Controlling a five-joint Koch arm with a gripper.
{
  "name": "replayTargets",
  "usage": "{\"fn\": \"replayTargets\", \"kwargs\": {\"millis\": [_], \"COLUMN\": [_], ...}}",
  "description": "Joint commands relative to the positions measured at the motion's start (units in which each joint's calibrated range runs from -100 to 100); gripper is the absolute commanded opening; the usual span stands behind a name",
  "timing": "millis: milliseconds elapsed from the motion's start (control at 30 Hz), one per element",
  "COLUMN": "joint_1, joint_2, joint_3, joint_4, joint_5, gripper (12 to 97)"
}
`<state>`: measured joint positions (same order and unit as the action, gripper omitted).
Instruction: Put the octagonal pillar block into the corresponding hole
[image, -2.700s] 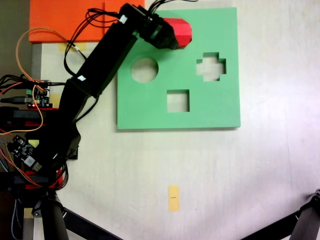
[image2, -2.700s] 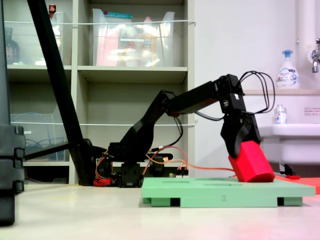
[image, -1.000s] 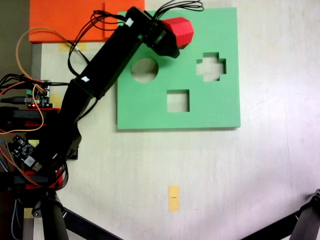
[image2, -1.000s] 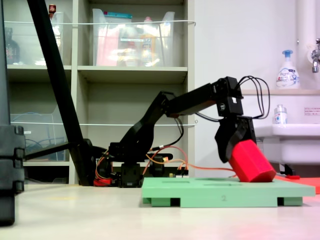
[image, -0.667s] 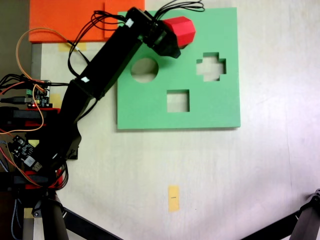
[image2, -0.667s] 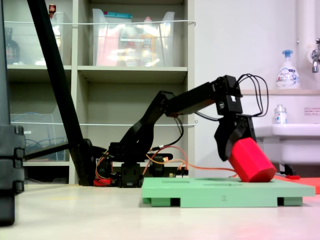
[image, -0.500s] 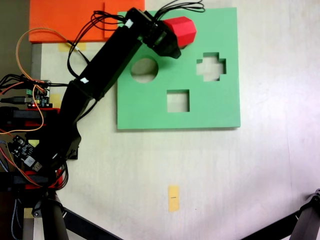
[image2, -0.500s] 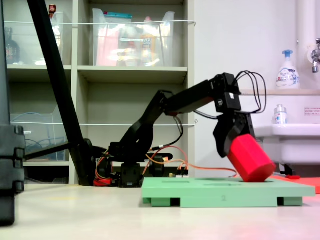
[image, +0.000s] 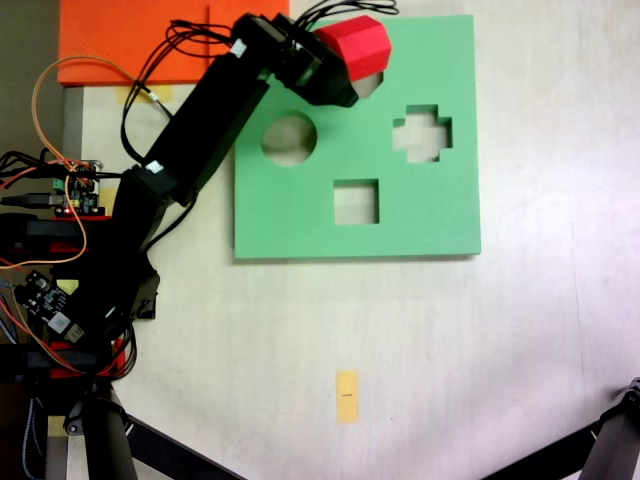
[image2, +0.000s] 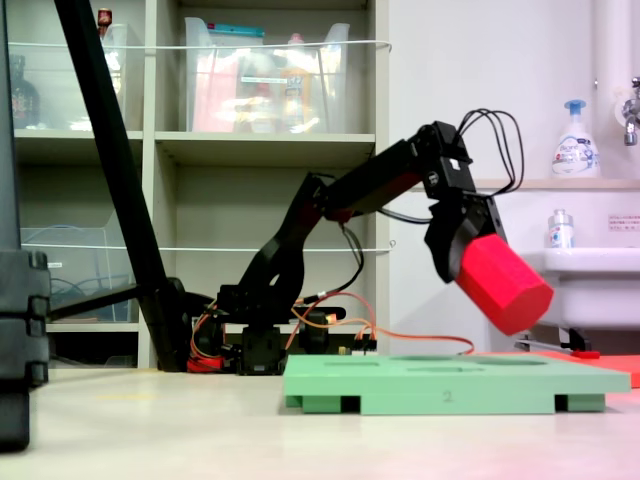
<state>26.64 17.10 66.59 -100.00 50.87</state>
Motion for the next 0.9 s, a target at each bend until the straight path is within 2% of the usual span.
{"fn": "replayTargets", "kwargs": {"millis": [0,467,867], "joint_1": [0.88,4.35,4.25], "joint_2": [-6.07,-9.14,-10.81], "joint_3": [2.81,-8.86,-19.33], "joint_4": [0.0,0.0,0.0], "joint_5": [0.63,3.27,3.42], "gripper": [23.8,24.0,24.0]}}
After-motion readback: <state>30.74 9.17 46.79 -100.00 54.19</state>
